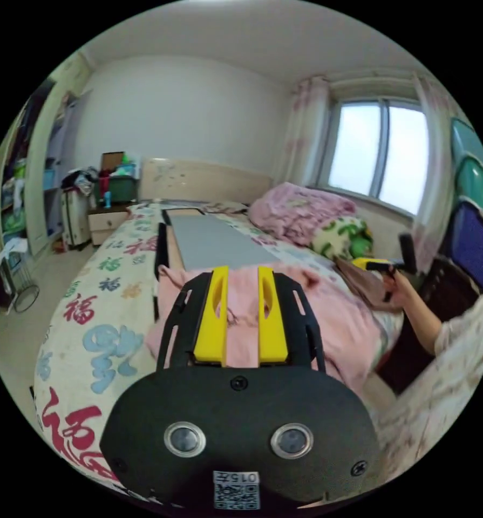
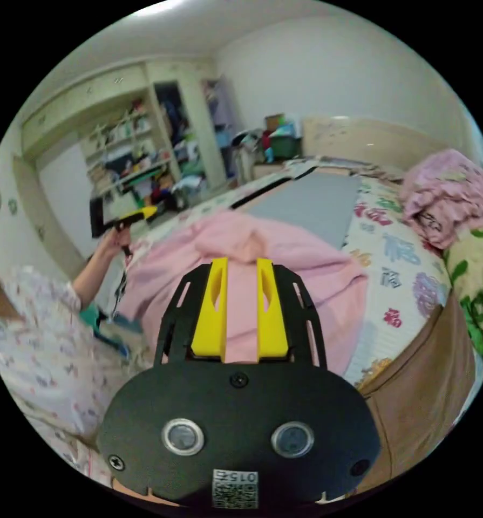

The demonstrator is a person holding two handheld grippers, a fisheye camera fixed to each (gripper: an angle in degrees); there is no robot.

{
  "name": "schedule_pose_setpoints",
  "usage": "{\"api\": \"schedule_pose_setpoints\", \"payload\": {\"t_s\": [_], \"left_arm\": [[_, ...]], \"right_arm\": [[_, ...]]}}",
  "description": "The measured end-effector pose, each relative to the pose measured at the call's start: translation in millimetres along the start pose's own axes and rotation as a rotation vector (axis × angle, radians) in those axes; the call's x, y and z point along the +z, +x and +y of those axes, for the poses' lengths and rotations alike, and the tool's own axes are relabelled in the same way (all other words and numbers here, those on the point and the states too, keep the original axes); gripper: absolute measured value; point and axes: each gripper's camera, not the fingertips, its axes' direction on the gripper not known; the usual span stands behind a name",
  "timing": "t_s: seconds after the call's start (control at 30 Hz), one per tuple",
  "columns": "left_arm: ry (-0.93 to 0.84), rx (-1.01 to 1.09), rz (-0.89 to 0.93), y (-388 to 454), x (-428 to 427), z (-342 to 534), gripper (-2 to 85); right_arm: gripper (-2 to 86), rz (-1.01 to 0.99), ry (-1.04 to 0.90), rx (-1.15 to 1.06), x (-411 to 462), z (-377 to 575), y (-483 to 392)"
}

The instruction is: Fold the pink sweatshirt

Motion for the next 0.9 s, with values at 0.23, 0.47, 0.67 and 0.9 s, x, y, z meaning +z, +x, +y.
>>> {"api": "schedule_pose_setpoints", "payload": {"t_s": [0.23, 0.47, 0.67, 0.9], "left_arm": [[-0.141, 0.059, -0.077, 11.7, 42.4, 43.3, 9.1], [-0.119, -0.195, -0.108, -99.5, 134.5, -28.8, 11.6], [-0.42, -0.356, 0.098, -202.0, 303.8, -60.3, 12.4], [-0.205, -0.424, 0.346, -270.2, 359.9, -162.1, 1.1]], "right_arm": [[11.7, 0.045, 0.02, -0.122, 30.4, -24.8, -22.1], [13.8, 0.346, -0.164, -0.386, 102.7, -98.0, -17.9], [13.4, 0.387, -0.395, -0.384, 150.4, -130.3, 46.6], [2.8, 0.341, -0.167, -0.132, 83.3, -274.2, 159.4]]}}
